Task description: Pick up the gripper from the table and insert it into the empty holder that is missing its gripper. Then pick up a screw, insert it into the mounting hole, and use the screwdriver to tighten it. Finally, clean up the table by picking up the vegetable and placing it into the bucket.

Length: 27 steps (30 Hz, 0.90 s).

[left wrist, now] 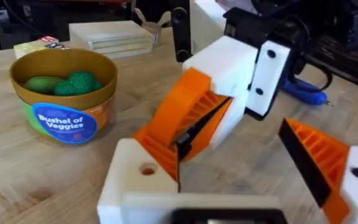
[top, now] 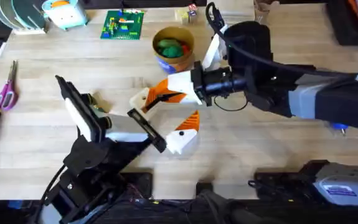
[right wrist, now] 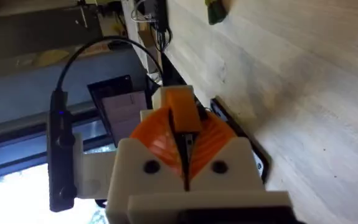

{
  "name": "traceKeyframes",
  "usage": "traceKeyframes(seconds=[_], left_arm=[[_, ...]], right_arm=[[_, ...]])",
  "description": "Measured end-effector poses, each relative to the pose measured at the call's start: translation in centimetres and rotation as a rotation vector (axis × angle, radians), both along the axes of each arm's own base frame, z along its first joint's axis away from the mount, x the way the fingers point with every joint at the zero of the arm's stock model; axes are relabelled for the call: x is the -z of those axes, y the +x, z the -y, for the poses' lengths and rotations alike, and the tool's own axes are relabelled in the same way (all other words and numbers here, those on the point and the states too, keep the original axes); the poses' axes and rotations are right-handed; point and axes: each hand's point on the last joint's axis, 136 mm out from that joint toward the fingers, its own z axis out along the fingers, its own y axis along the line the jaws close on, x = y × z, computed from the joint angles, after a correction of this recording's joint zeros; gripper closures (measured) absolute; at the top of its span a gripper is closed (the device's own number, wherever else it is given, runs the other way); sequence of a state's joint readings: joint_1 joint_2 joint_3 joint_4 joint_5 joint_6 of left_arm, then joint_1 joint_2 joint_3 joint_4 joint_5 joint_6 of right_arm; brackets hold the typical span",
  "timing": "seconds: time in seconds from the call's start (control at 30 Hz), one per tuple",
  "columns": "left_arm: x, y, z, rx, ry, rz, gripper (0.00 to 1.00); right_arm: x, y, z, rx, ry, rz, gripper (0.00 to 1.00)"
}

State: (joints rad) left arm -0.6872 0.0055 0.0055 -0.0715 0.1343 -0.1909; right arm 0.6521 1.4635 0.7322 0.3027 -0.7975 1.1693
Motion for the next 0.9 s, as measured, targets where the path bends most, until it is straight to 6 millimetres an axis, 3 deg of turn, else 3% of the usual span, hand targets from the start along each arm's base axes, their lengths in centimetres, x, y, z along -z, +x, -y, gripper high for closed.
traceKeyframes(seconds=[0.57,0.9], left_arm=[[0.0,0.0,0.0,0.0,0.0,-0.001,0.008],[0.02,0.12,-0.12,-0.01,0.001,-0.001,0.008]], right_arm=[[0.13,0.24,-0.13,0.021,-0.01,0.008,0.987],[0.15,0.19,-0.2,0.021,-0.011,0.009,0.831]])
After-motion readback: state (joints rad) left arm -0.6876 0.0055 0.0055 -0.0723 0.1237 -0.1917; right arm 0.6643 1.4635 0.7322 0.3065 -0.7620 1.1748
